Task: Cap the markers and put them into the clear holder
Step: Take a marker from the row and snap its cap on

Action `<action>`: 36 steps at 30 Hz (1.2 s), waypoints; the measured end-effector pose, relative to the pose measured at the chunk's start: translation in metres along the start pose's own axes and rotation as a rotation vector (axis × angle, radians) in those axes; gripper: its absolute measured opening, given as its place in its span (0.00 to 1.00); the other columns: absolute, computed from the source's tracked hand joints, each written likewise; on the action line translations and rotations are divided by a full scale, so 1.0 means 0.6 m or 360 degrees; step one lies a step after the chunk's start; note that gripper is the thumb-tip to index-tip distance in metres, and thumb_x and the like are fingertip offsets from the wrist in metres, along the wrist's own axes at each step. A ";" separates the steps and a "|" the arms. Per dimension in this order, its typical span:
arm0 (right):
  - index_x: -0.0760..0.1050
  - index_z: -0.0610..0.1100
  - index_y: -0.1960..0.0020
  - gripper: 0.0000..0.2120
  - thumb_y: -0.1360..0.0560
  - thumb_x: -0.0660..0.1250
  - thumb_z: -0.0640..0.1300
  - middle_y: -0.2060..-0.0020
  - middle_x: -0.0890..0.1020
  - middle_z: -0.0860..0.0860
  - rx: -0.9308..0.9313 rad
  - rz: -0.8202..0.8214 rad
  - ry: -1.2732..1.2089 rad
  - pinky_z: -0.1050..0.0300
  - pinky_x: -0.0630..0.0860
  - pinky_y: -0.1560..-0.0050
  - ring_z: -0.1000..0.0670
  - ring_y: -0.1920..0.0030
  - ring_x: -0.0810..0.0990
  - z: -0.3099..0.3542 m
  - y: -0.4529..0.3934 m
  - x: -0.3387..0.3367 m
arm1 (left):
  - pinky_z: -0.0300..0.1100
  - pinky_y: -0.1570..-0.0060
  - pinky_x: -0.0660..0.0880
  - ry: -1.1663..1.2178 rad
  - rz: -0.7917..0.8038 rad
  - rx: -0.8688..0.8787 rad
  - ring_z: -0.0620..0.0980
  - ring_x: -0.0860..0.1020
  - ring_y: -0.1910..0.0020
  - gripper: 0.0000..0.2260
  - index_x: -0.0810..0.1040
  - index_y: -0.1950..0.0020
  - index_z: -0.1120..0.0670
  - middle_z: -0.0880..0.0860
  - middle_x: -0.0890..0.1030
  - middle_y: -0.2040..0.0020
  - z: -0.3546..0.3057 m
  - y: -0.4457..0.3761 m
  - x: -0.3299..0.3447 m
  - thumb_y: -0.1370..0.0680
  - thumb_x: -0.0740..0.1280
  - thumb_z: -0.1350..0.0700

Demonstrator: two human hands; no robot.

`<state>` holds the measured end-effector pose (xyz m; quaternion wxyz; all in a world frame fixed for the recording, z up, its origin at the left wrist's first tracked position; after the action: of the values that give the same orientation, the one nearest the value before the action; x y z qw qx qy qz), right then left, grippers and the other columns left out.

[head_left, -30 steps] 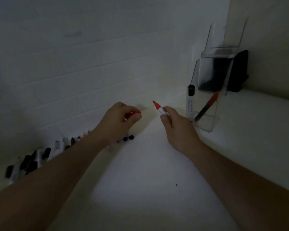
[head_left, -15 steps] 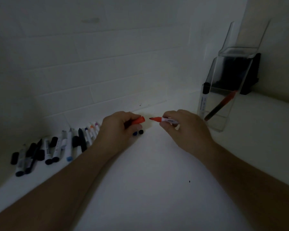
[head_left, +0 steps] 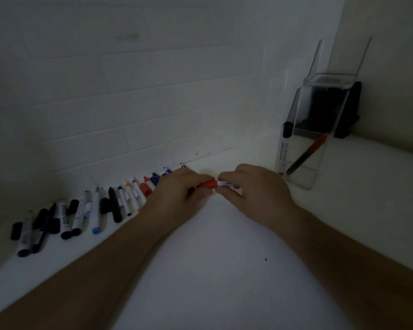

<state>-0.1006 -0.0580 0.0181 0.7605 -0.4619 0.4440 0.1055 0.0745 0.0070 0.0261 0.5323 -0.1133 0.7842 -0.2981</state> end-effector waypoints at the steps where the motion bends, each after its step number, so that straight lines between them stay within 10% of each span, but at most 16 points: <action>1: 0.78 0.58 0.51 0.12 0.19 0.58 0.61 0.66 0.71 0.56 -0.0014 -0.0010 0.0020 0.57 0.65 0.68 0.54 0.64 0.71 0.001 0.000 -0.002 | 0.25 0.55 0.65 0.0034 0.0022 -0.0018 0.38 0.72 0.57 0.09 0.83 0.42 0.46 0.41 0.80 0.58 -0.002 0.001 0.001 0.22 0.70 0.53; 23: 0.78 0.55 0.53 0.17 0.20 0.57 0.63 0.66 0.77 0.55 -0.0066 0.0121 -0.0246 0.49 0.75 0.63 0.54 0.64 0.75 -0.001 0.002 0.005 | 0.40 0.57 0.70 -0.0105 0.0081 -0.0065 0.48 0.78 0.58 0.16 0.83 0.46 0.53 0.50 0.83 0.57 -0.013 0.007 0.014 0.20 0.60 0.45; 30: 0.71 0.59 0.34 0.14 0.19 0.59 0.58 0.56 0.83 0.56 -0.0114 0.0131 0.0096 0.47 0.71 0.51 0.47 0.53 0.76 0.006 -0.004 -0.011 | 0.47 0.56 0.77 -0.0051 0.0115 -0.0026 0.49 0.79 0.59 0.18 0.81 0.39 0.56 0.52 0.83 0.55 -0.028 -0.001 0.015 0.26 0.64 0.68; 36: 0.66 0.56 0.28 0.16 0.15 0.55 0.49 0.59 0.77 0.54 0.0070 0.0202 0.0022 0.53 0.74 0.59 0.49 0.59 0.75 -0.001 -0.014 -0.030 | 0.27 0.53 0.71 0.0164 -0.0089 -0.0098 0.39 0.76 0.55 0.23 0.71 0.27 0.50 0.44 0.81 0.47 -0.028 0.001 0.004 0.20 0.59 0.67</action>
<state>-0.1068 -0.0582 0.0370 0.7591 -0.4166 0.4800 0.1405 0.0581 0.0122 0.0281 0.4790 -0.1358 0.8159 -0.2940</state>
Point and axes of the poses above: each hand's wrist, its own y-axis away from the middle knuckle, its own x-axis out of the palm, z = x × y, the point moved 4 cm from there along -y, towards the middle knuckle
